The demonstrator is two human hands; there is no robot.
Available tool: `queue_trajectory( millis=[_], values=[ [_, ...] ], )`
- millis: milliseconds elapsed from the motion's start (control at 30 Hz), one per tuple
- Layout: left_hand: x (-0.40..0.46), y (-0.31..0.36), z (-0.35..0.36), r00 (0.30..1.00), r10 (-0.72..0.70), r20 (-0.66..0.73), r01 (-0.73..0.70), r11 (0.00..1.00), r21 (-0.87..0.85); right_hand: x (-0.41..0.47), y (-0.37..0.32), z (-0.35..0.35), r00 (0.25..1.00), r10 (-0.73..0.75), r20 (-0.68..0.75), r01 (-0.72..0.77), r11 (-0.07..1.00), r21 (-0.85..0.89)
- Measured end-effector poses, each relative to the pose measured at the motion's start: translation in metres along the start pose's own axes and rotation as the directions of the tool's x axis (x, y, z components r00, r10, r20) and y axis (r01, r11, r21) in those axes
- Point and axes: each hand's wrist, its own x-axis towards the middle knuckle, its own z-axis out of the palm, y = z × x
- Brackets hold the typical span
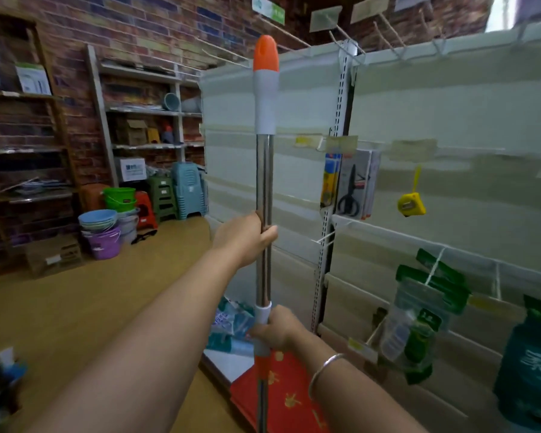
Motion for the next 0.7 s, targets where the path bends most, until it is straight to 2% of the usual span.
queue_trajectory(
  millis=[167, 533, 700],
  values=[
    [0.088, -0.027, 0.024, 0.997, 0.068, 0.046, -0.068, 0.998, -0.01, 0.082, -0.009, -0.025, 0.994, 0.047, -0.097, -0.053, 0.997, -0.062],
    [0.272, -0.098, 0.044, 0.964, 0.263, -0.03, -0.265, 0.957, -0.117, 0.243, -0.066, -0.074, 0.958, 0.128, -0.256, -0.137, 0.99, -0.015],
    [0.344, -0.124, 0.06, 0.932, 0.363, 0.024, -0.354, 0.919, -0.173, 0.312, -0.077, -0.083, 0.914, 0.212, -0.347, -0.214, 0.976, 0.035]
  ],
)
